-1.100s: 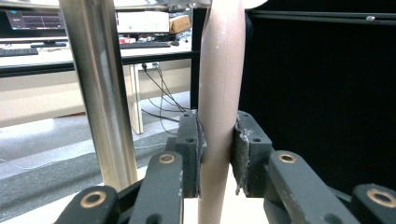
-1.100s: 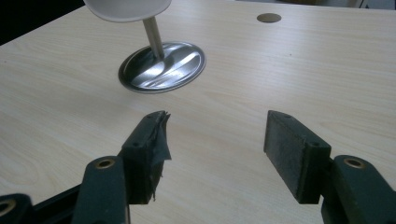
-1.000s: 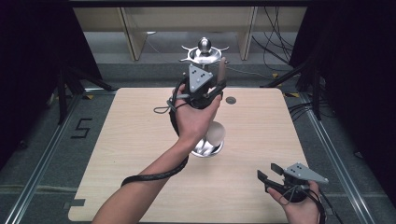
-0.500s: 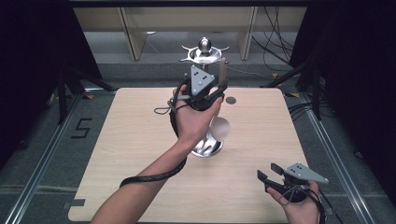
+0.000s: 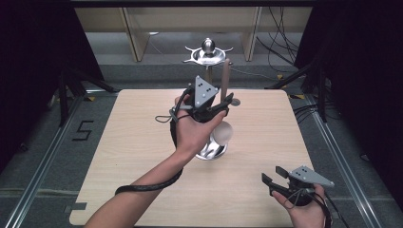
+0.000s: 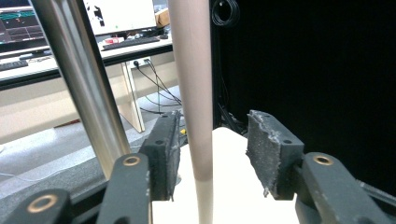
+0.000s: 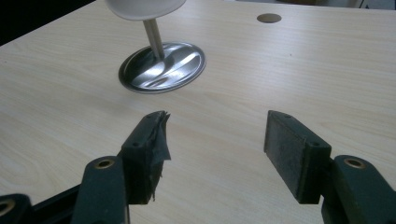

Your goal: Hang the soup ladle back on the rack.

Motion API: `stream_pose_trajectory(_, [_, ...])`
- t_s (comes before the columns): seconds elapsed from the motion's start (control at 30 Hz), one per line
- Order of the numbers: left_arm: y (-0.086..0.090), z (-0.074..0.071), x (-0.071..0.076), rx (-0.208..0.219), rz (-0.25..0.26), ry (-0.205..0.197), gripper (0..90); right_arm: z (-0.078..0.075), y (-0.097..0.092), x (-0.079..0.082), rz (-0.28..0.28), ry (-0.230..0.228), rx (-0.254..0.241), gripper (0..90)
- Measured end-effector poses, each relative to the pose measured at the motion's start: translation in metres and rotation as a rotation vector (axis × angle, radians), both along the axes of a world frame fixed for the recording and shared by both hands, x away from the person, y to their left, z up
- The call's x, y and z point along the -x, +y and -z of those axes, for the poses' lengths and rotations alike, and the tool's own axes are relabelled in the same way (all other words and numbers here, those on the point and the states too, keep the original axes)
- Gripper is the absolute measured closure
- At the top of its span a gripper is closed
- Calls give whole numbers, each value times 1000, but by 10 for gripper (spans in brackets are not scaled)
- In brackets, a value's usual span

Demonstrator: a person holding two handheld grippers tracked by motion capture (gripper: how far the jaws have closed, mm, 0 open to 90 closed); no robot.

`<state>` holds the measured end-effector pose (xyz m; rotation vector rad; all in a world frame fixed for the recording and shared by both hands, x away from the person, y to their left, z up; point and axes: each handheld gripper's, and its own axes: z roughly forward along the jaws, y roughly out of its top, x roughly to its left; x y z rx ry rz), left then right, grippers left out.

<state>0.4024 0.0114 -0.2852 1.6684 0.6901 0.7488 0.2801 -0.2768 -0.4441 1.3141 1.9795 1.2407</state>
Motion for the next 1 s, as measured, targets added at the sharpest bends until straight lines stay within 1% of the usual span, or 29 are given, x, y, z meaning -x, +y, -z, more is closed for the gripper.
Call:
stream_pose_trajectory(0.07, [4,2,2,-5,9,0,501,0,0,0,0,-5,5,397])
stream_pose_trajectory(0.13, [8,5,4,-17,32,14,478,0,0,0,0,-6,5,397])
stream_pose_trajectory(0.17, [10,6,4,-34,41,11,472,1,0,-1,1,-5,5,397])
stream_pose_trajectory(0.2, [12,8,6,-33,42,21,468,1,0,0,0,-3,4,397])
stream_pose_trajectory(0.23, [15,9,7,-51,46,13,465,1,0,-1,0,-5,6,397])
stream_pose_trajectory(0.27, [18,11,8,-52,50,17,461,1,0,-1,1,-6,5,397])
stream_pose_trajectory(0.3, [17,14,12,0,41,62,458,1,0,-1,0,-8,-3,397])
stream_pose_trajectory(0.37, [23,17,14,-5,51,64,454,0,0,-1,1,-6,2,397])
stream_pose_trajectory(0.57, [41,23,21,-21,52,67,451,1,0,-1,2,-2,0,396])
stream_pose_trajectory(0.6, [44,25,22,-20,51,68,450,0,1,0,0,18,-21,396])
stream_pose_trajectory(0.67, [51,28,24,-25,50,73,449,1,2,0,0,19,-23,395])
stream_pose_trajectory(0.73, [57,32,27,-25,48,79,448,1,2,0,0,15,-17,395])
stream_pose_trajectory(0.77, [63,37,29,-28,46,87,445,1,1,-1,5,0,0,395])
stream_pose_trajectory(0.83, [66,39,30,-34,45,86,443,1,1,-1,5,-2,0,395])
stream_pose_trajectory(0.87, [71,45,32,-37,45,90,441,1,2,0,0,11,-15,395])
stream_pose_trajectory(0.9, [71,45,32,-37,45,90,439,1,2,0,0,11,-15,395])
stream_pose_trajectory(1.0, [79,53,34,-47,44,94,435,1,2,-1,1,14,-13,395])
